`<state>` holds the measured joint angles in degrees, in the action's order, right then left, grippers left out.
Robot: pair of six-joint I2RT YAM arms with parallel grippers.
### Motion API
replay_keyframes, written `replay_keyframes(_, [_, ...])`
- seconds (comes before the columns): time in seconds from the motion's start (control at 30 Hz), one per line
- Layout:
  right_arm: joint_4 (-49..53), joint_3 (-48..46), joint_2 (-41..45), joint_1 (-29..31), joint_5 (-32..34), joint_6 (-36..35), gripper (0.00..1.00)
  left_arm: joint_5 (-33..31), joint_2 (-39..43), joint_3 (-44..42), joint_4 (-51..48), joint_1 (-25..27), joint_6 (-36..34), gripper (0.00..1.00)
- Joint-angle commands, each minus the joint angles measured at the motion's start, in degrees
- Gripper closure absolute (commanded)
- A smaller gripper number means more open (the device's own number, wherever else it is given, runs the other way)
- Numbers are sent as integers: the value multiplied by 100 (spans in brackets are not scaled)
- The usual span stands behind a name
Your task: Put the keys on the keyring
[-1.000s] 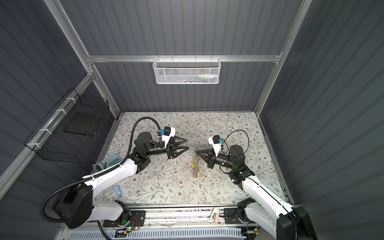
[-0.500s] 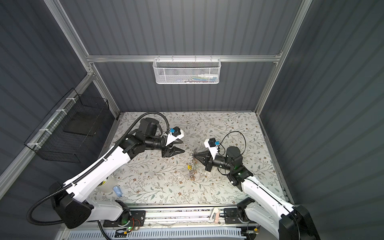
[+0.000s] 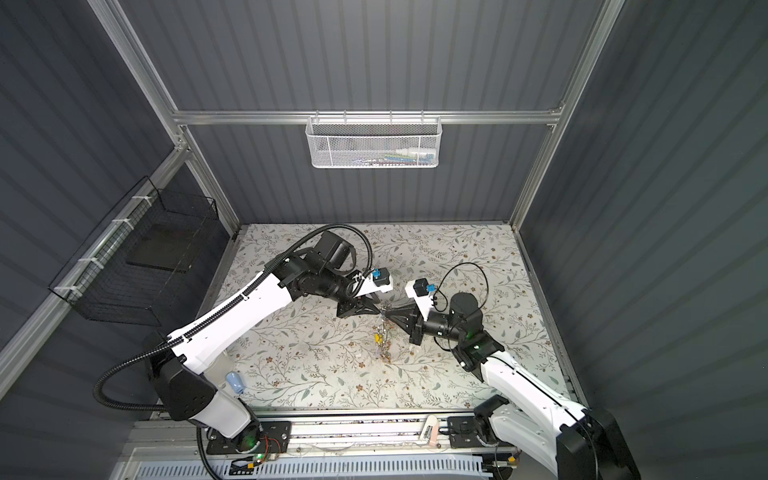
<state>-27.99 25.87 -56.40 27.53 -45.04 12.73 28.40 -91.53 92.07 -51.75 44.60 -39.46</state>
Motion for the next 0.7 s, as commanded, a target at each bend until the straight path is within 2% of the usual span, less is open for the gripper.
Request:
replay_keyframes(0.0, [-189, 224, 33, 33, -120, -78, 100, -35, -88, 232, -314, 57, -136, 72])
replay_keyframes(0.27, [-189, 233, 28, 38, -115, -78, 100, 7, -236, 311, -353, 144, -132, 74])
replay_keyframes(0.67, [-161, 220, 85, 41, -111, -94, 100, 49, -397, 406, -366, 232, -121, 82])
